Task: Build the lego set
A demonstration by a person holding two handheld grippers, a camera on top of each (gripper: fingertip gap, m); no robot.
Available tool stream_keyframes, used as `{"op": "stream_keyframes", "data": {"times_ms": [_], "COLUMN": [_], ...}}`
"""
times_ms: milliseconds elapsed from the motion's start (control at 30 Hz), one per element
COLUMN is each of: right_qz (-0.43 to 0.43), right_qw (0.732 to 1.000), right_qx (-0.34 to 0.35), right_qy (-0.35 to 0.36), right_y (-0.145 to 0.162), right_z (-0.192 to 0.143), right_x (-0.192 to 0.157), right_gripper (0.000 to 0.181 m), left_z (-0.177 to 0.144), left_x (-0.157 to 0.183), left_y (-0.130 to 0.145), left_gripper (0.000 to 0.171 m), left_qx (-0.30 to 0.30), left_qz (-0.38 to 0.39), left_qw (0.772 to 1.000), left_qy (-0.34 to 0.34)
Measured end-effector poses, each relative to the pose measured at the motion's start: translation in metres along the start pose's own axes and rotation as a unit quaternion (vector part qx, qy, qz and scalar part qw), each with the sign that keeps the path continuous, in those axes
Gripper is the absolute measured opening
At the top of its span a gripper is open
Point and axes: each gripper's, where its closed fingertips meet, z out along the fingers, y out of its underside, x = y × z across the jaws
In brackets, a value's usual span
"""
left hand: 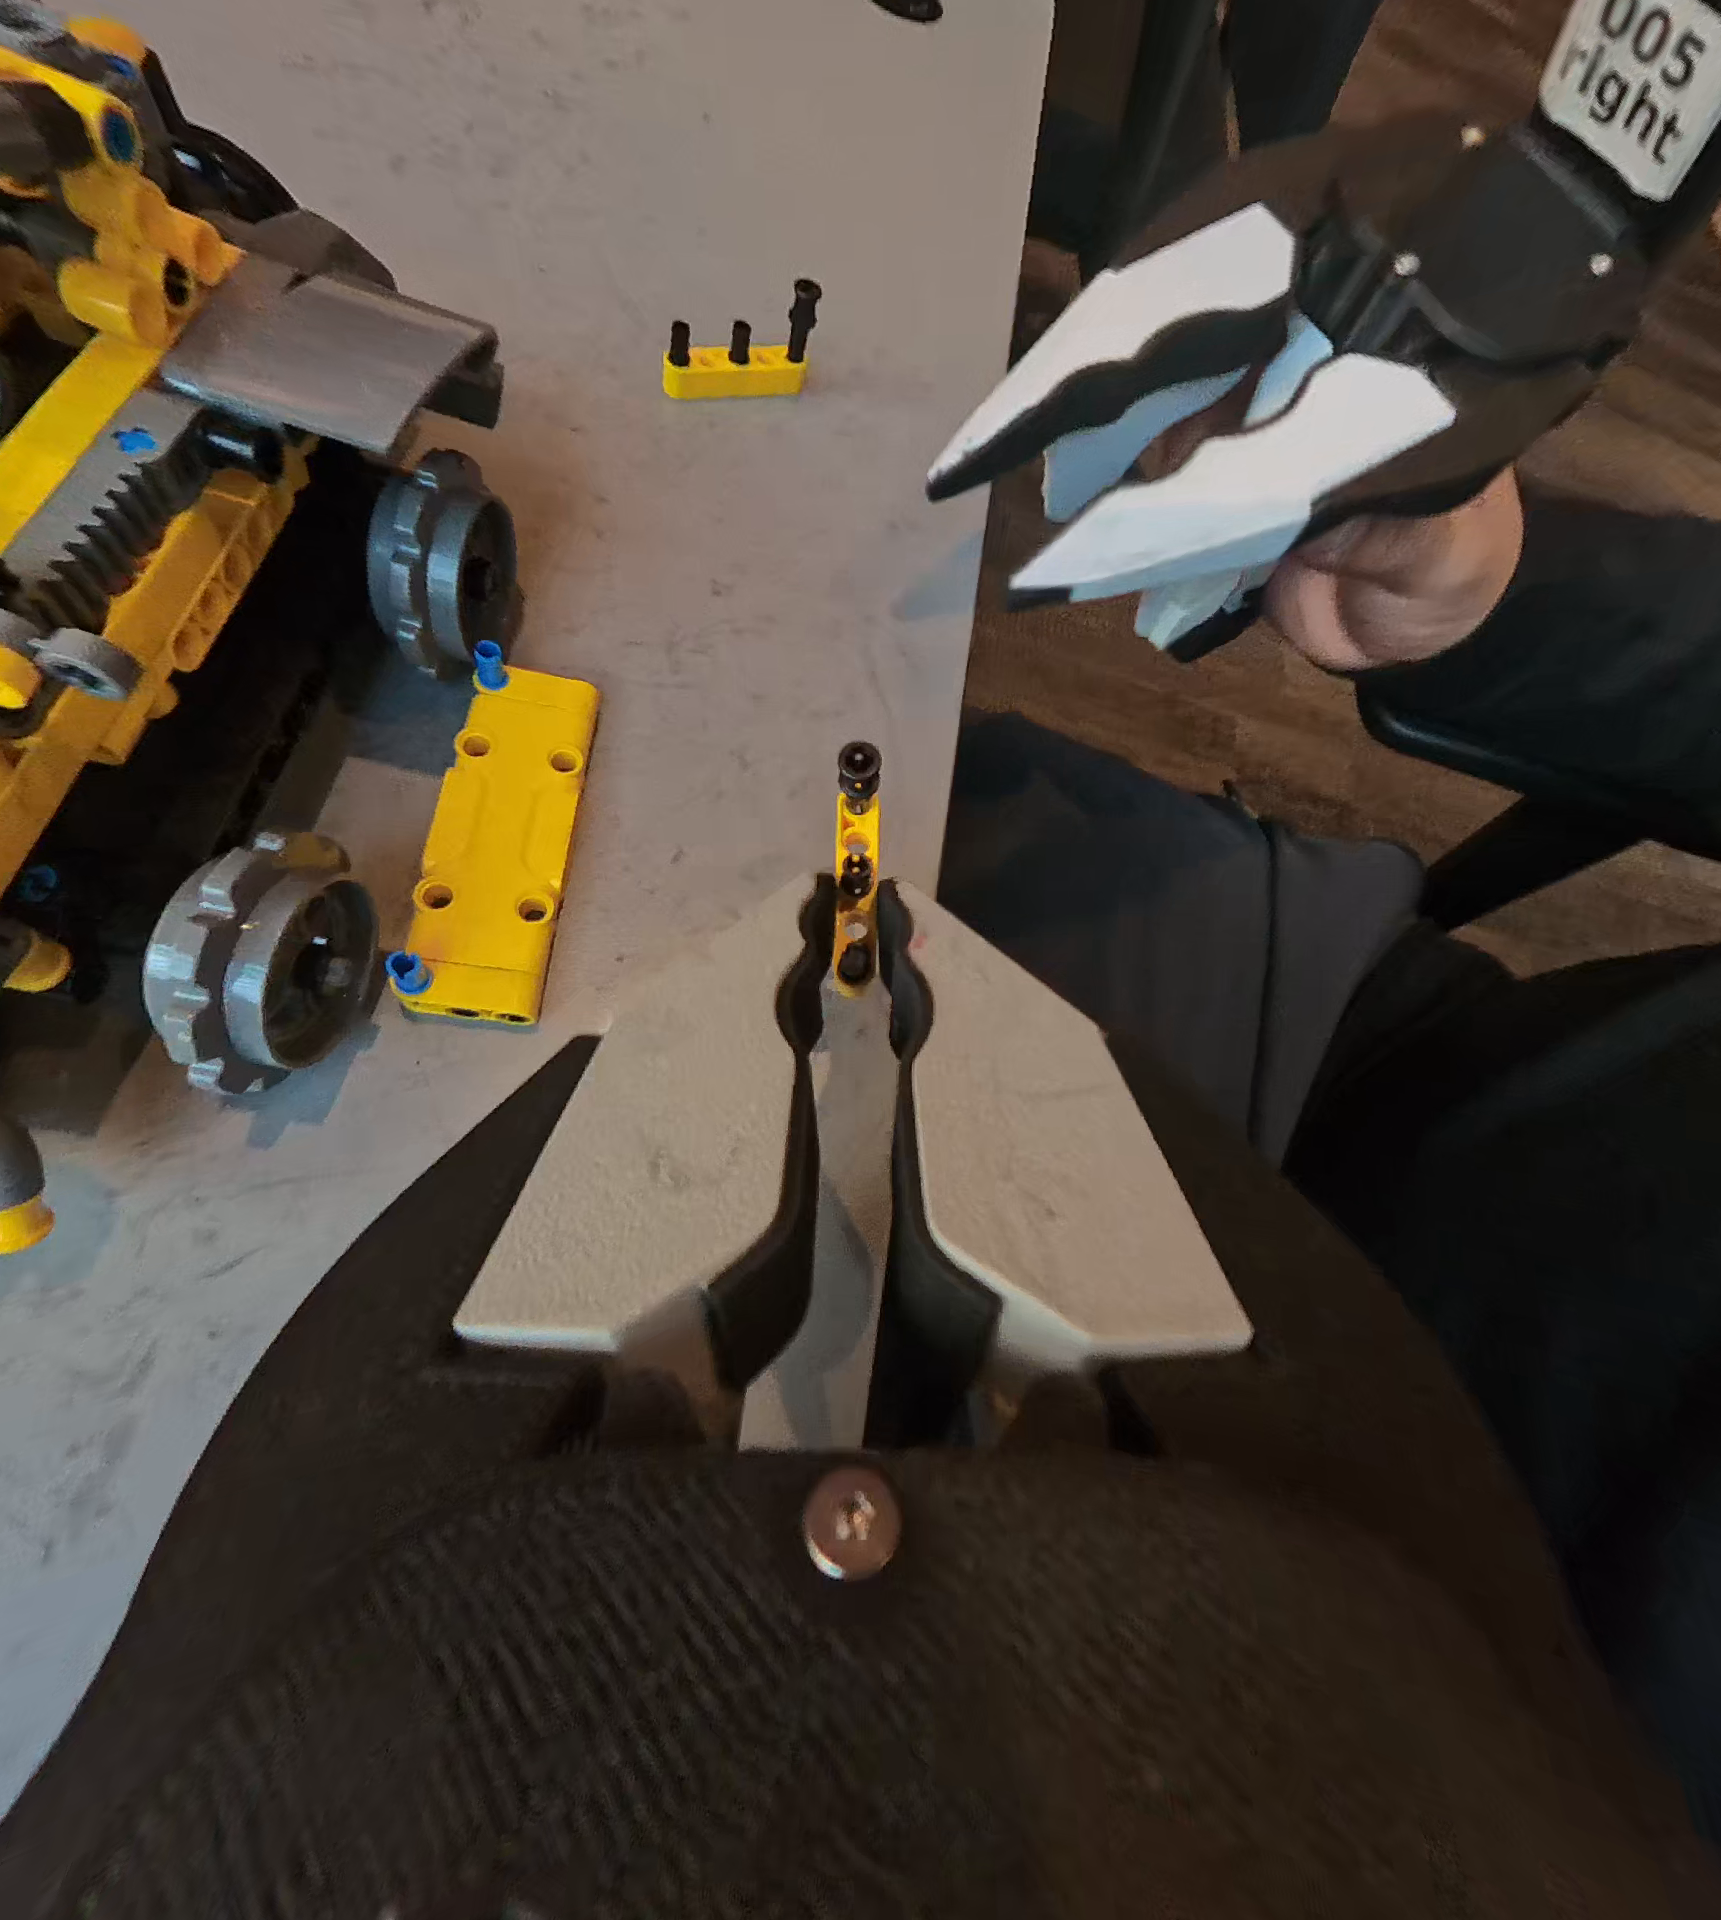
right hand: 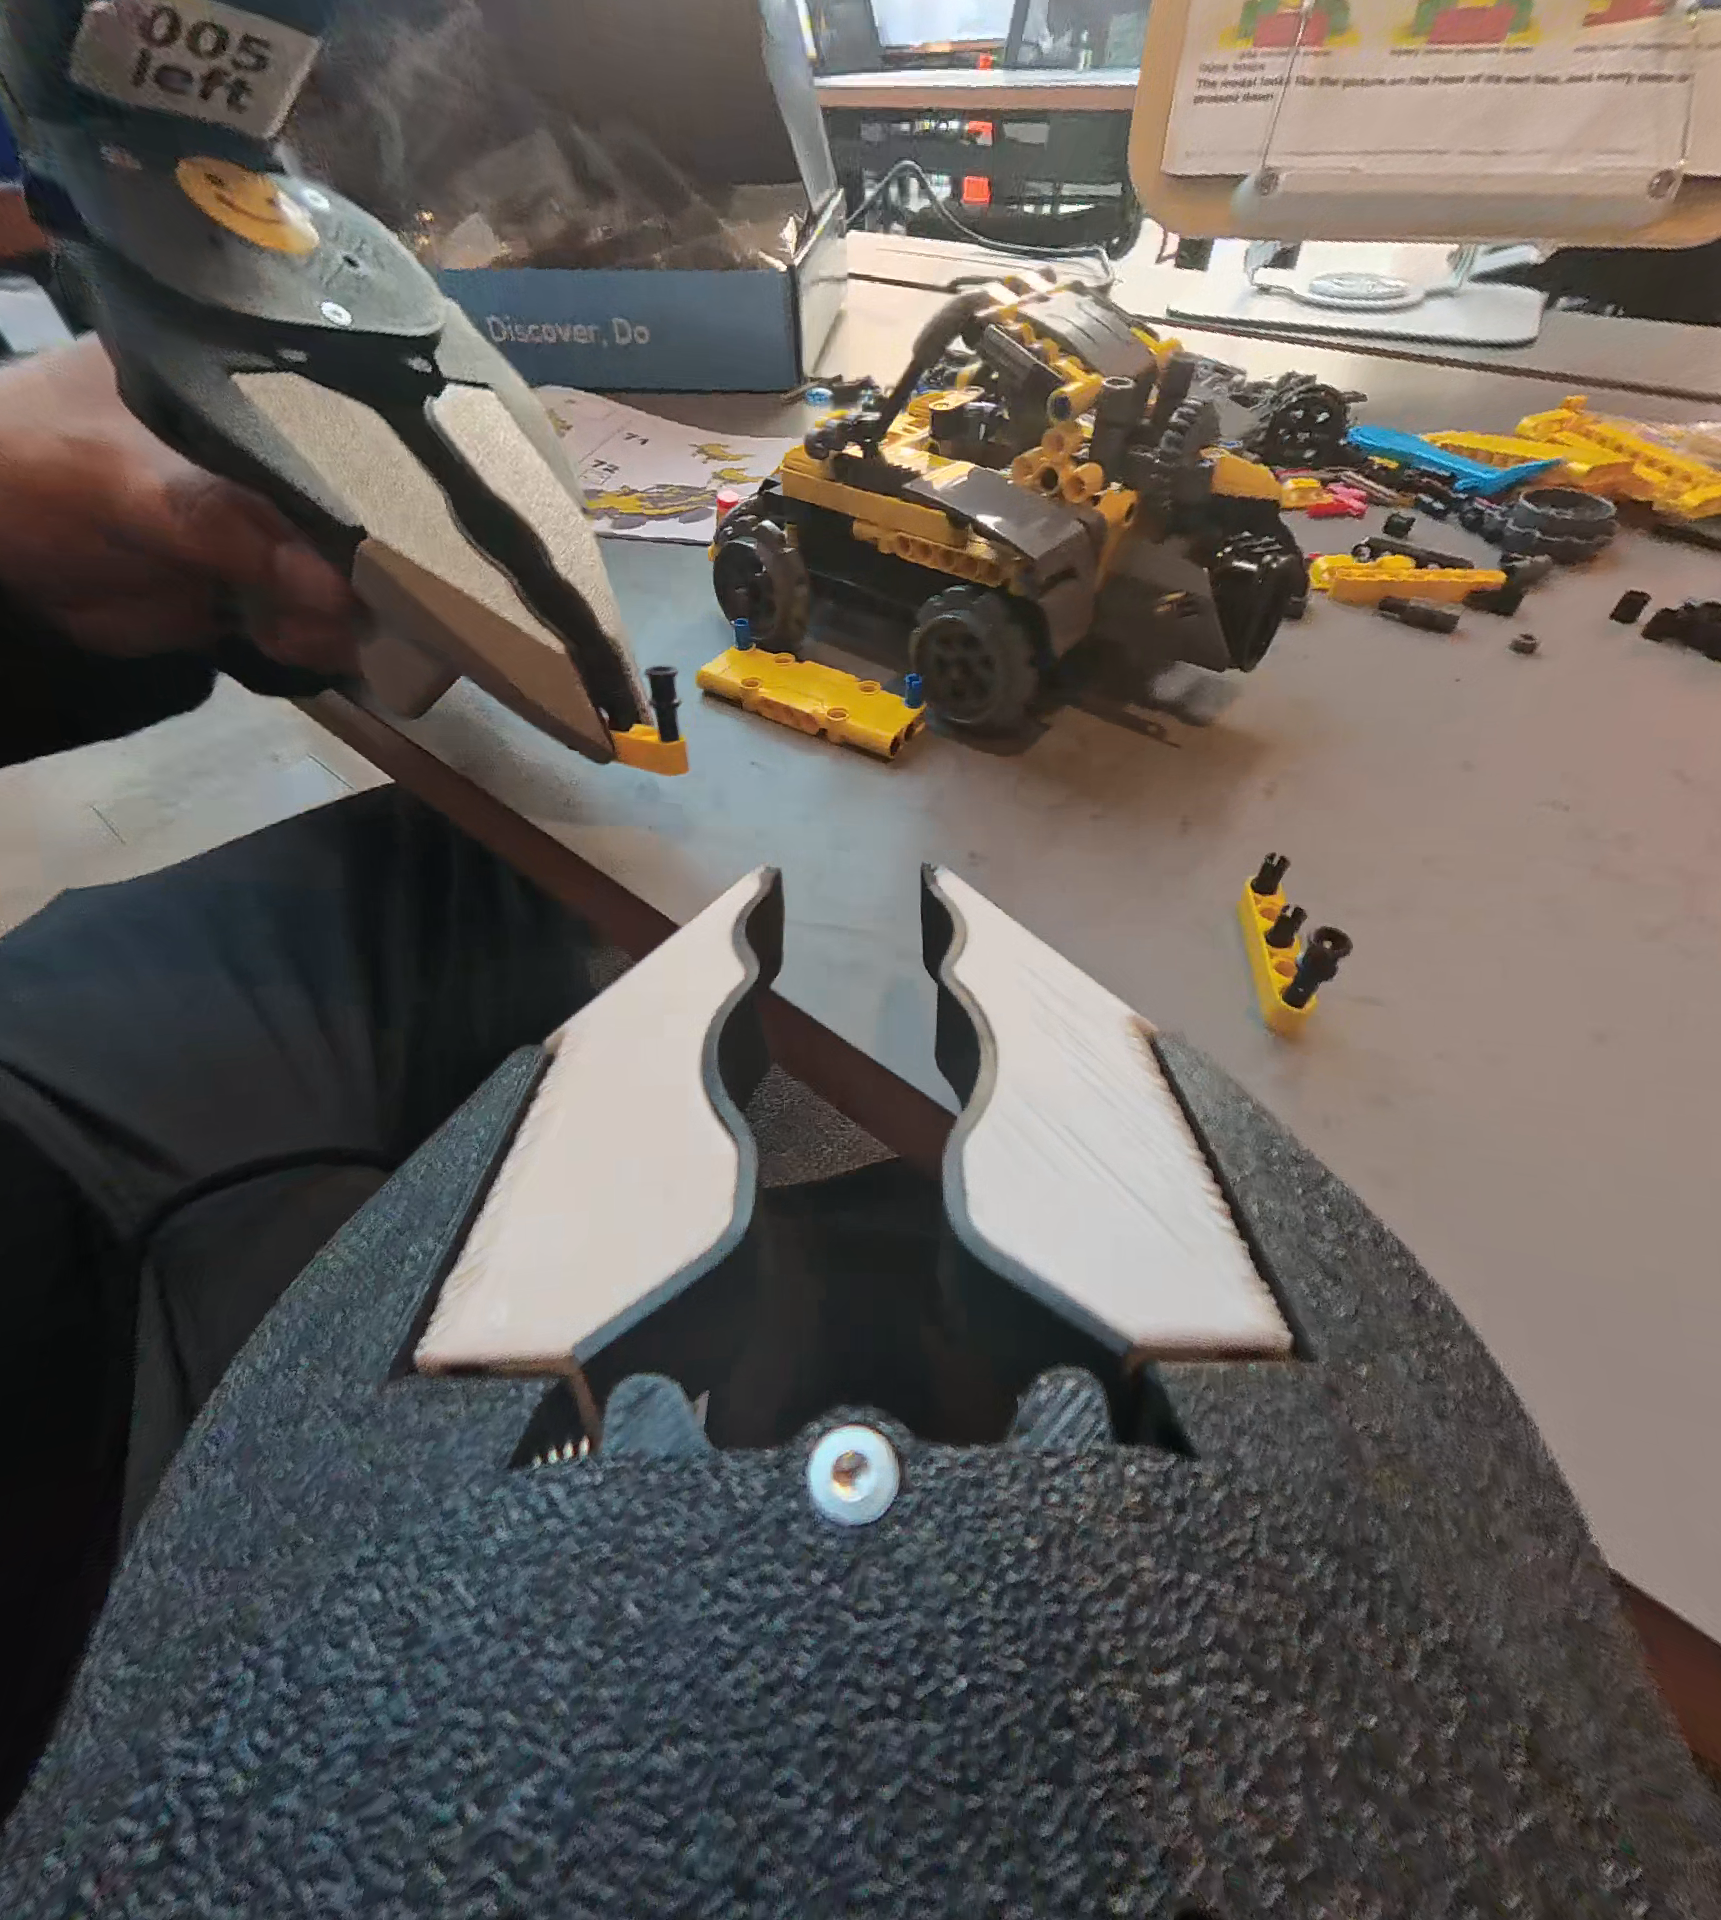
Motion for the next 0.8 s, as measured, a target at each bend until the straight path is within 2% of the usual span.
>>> {"op": "stream_keyframes", "data": {"times_ms": [33, 100, 300, 433, 533, 700, 800], "right_qz": [0.013, 0.033, 0.042, 0.037, 0.034, 0.038, 0.045], "right_qw": [1.0, 0.999, 0.998, 0.999, 0.999, 0.999, 0.998], "right_qx": [0.001, 0.003, 0.02, 0.013, 0.015, 0.014, 0.002], "right_qy": [-0.006, -0.029, -0.032, -0.031, -0.033, -0.033, -0.033], "right_y": [0.001, 0.003, 0.0, 0.004, 0.004, 0.01, 0.018], "right_z": [0.001, 0.003, 0.001, -0.001, -0.006, -0.018, -0.024], "right_x": [0.001, 0.0, 0.0, -0.001, -0.002, -0.003, -0.004], "right_gripper": [0.025, 0.01, 0.008, 0.004, 0.0, 0.001, 0.0], "left_z": [0.001, 0.005, 0.016, 0.016, 0.012, 0.014, 0.023], "left_x": [0.001, 0.007, 0.019, 0.025, 0.028, 0.014, 0.004], "left_y": [0.002, 0.006, 0.011, -0.003, -0.015, -0.015, -0.01], "left_gripper": [0.004, 0.004, 0.004, 0.004, 0.004, 0.004, 0.004], "left_qx": [-0.007, -0.02, -0.041, -0.009, 0.005, -0.047, -0.078], "left_qz": [0.003, 0.016, 0.057, 0.047, 0.08, 0.144, 0.146], "left_qw": [1.0, 1.0, 0.997, 0.998, 0.996, 0.988, 0.986], "left_qy": [0.002, 0.011, 0.019, 0.045, 0.032, -0.007, -0.008]}}
